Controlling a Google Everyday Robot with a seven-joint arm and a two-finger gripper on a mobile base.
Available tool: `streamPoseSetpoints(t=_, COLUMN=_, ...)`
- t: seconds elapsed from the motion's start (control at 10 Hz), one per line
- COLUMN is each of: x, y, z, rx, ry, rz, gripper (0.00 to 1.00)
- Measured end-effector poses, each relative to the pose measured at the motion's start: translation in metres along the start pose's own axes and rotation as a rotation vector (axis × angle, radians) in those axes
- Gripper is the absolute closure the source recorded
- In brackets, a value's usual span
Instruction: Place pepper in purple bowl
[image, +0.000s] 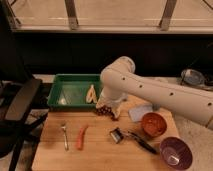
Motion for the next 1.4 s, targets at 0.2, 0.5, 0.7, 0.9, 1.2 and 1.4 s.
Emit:
streamPoseSetpoints(t=0.2, x=0.000, y=0.000, z=0.000, rx=0.000, ry=0.000, rz=-0.001, gripper=0.35)
streamPoseSetpoints(t=0.5, x=-0.007, y=-0.012, z=0.016, rx=-0.027, ry=-0.019, rz=-0.077, gripper=0.35)
streamPoseSetpoints(t=0.7, x=-0.020, y=-0.035, z=0.040, rx=-0.038, ry=-0.036, rz=-0.161, gripper=0.35)
streamPoseSetpoints(t=0.9, x=-0.032, y=-0.062, z=0.076, rx=-0.030, ry=-0.067, rz=-0.227, gripper=0.35)
streamPoseSetpoints(t=1.2, x=-0.035, y=-0.072, z=0.122, rx=-0.029, ry=-0.085, rz=-0.272, gripper=0.35)
streamPoseSetpoints(t=1.4, x=-0.039, y=-0.077, z=0.138, rx=-0.048, ry=-0.102, rz=-0.292, gripper=0.35)
